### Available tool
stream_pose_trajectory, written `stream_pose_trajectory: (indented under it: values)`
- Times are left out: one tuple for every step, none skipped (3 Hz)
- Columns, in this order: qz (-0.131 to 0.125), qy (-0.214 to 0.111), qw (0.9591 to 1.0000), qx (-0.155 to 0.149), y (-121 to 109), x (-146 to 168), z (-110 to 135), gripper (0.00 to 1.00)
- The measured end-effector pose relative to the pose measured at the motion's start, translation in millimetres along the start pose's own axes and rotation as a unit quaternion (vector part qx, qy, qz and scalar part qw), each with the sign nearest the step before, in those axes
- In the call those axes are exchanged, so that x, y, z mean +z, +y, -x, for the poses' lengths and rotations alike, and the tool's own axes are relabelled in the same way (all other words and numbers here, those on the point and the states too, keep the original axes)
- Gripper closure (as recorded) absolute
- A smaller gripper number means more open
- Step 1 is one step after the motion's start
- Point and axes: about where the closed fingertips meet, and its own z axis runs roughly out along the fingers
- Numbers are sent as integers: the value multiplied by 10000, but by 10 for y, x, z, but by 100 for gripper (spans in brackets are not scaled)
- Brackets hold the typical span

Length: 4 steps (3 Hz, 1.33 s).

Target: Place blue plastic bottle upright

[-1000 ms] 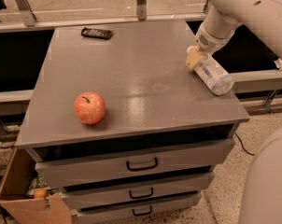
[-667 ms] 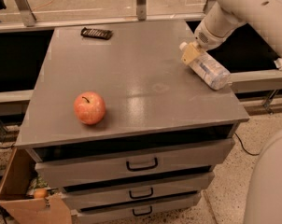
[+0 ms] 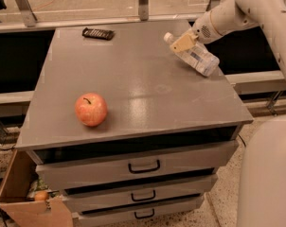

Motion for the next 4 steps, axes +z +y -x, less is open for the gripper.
stream_pose_trajectory:
  values:
    - [154,-1029,9938,-397,-48,-359,474,100]
    - [33,-1646,9843,-644,-99,-828,730,100]
    - [453,-2477,9658,-622,-61,-1067,661,100]
    - [796,-3076,9459,-663,2,-1198,622,100]
